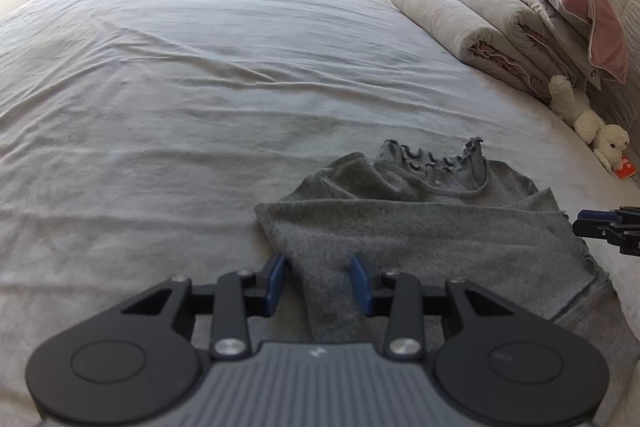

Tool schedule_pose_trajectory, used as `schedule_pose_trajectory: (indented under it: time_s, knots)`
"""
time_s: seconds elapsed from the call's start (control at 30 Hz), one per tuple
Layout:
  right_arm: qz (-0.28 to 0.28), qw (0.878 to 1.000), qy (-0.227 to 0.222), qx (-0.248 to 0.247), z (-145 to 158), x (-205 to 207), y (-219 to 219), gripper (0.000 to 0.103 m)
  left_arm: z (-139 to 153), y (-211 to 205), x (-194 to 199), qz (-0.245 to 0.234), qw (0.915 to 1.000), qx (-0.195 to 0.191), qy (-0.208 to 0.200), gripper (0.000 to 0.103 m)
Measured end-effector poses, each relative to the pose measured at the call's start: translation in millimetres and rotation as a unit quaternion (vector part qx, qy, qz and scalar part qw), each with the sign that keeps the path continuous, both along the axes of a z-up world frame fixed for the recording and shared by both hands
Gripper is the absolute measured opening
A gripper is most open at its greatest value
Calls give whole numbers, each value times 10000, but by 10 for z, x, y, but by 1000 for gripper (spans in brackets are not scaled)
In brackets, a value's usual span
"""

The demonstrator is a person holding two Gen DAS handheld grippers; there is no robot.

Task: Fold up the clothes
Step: 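Open both grippers and move them toward the ruffled collar end, then grasp the collar end with both grippers and fold it over the hem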

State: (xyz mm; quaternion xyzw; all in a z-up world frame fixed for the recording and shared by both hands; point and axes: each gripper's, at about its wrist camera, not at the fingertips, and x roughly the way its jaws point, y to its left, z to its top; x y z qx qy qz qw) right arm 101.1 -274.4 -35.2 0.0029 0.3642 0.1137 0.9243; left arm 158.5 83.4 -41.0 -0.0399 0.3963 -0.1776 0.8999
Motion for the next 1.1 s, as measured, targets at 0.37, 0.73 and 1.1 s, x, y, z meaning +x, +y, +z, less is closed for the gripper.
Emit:
schedule_pose_trajectory:
  time_s: [0.37,0.73,1.1]
  knots:
    - [375,9973,23,-632,-194,429,-18,53,-72,54,245,-586,9978,72,-303,37]
    - [1383,9902,155,-70,-27,621,-174,56,-64,195,537,-1228,9915,-428,-59,46]
    - [1747,9829,442,-373,-257,756,-131,72,-176,221,554,-1359,9889,-560,-221,42]
